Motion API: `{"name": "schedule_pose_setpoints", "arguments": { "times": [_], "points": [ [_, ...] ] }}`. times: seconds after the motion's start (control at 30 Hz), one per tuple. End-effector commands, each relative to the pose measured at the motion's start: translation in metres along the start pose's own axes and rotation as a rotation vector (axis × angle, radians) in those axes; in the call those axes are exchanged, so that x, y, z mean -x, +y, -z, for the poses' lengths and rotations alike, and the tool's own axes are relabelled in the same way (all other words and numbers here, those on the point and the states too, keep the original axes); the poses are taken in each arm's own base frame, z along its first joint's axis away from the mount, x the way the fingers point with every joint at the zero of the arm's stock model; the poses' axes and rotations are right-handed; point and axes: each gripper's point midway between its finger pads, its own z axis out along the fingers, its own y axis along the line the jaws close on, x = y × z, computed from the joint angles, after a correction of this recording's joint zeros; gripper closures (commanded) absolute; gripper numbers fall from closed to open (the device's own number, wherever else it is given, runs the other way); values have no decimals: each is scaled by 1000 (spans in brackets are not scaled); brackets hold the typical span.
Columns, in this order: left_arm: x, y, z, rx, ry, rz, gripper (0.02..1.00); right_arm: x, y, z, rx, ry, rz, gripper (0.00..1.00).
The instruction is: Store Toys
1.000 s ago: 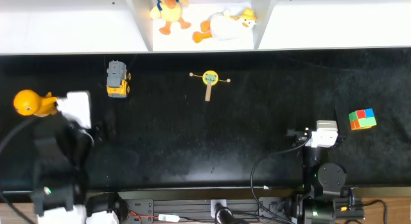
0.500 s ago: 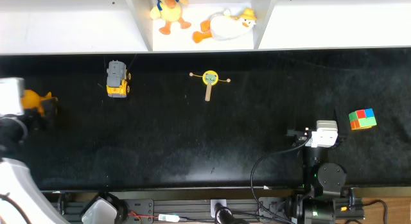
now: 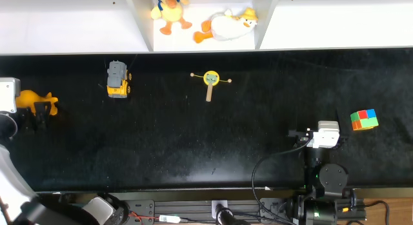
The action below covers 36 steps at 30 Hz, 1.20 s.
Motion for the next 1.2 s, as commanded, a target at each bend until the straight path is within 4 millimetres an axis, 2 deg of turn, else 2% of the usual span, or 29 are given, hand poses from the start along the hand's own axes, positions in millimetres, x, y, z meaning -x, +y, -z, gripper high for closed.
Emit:
{"name": "schedule_pose_setpoints", "arguments": {
  "times": [0.03,0.2,0.43,0.5,0.57,0.83,0.87,0.9,1.07,1.2],
  "points": [
    [-2,10,-6,-11,0,-9,20,-4,-1,0,-10,5,3,5],
    [-16,23,-22,-20,31,30,20,-4,-1,0,-10,5,3,5],
    [-17,32,-37,-19,24,28,20,-4,-1,0,-10,5,3,5],
    [-20,32,-41,-26,31,33,95,-4,-1,0,-10,5,3,5],
    [-22,33,-44,-33,38,38,220,-4,-1,0,-10,5,3,5],
    [-11,30,-44,-58,-20,31,908,-4,-1,0,-10,5,3,5],
    [-7,28,-41,-60,-34,49,958,-4,-1,0,-10,5,3,5],
    [-2,27,-34,-51,-48,73,982,-4,-1,0,-10,5,3,5],
    [33,16,3,34,-129,136,982,-4,-1,0,-10,5,3,5],
    [56,5,10,46,-185,205,982,-4,-1,0,-10,5,3,5]
  ]
}}
